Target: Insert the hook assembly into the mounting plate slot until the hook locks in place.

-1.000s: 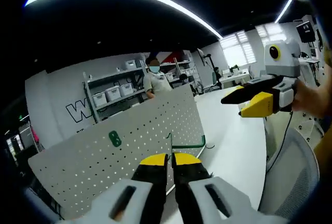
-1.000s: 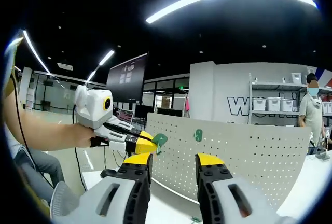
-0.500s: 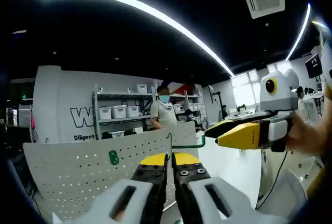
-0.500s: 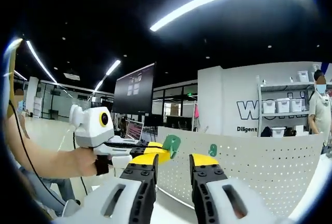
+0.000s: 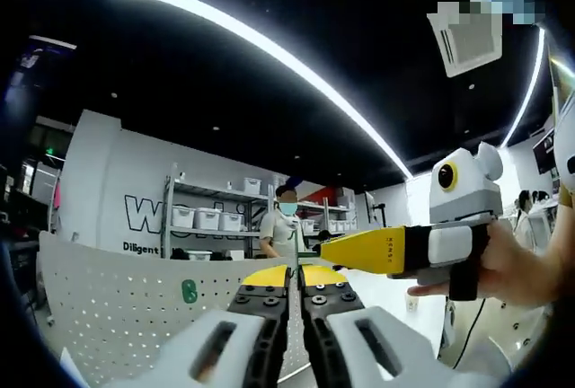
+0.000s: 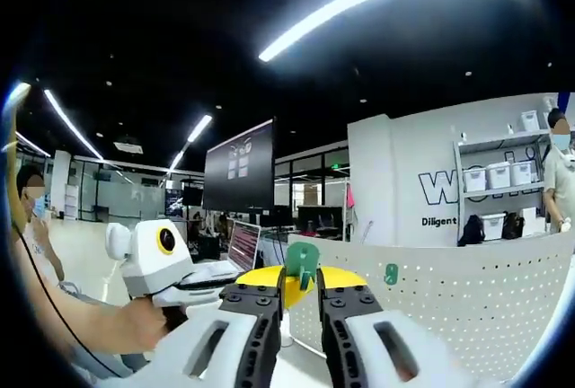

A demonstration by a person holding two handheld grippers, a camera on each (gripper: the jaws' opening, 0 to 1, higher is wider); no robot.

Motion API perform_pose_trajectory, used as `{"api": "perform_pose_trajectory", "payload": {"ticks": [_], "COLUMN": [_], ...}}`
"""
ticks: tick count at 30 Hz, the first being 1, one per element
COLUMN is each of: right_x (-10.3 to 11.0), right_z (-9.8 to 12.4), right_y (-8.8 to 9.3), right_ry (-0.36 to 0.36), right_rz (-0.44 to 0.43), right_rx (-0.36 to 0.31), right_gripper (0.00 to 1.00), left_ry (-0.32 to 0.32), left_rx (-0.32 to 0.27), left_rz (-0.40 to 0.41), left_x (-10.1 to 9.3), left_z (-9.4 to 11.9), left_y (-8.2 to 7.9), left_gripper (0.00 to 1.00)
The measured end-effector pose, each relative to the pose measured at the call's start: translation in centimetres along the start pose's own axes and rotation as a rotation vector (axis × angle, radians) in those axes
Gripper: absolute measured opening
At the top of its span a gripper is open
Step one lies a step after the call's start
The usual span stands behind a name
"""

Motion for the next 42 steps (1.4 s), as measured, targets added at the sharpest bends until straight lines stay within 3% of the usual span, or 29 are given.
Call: {"api": "perform_pose_trajectory", "payload": {"ticks": [17,42], "right_x": [0.87,0.27], "right_z": [-0.08,-0.21], "right_y": [-0.29,0.14], "right_ry": [-0.005,0.005], "right_rz": [0.003,0.007], "right_rx": [0.017,0.014], "right_gripper": [0.05,0.01], "left_ry": [-0.018,-0.008], "left_rx": [-0.080,-0.072], "left_rz": [0.063,0.074], "left_x": [-0.13,-0.44], "left_z": [0.29,-0.16], "left_y": [-0.95,-0.19], "left_gripper": [0.04,0.05]}}
Point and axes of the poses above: the point that each gripper's makers call its tool centre point, and the gripper's own axes: z roughly backward along the fingers, x roughly to its left, y roughly out of its underside, the point moved 1 cm from there along z, roughly backward along the fingers, and after that the axes turned 13 degrees about -z, right-handed, at the moved point
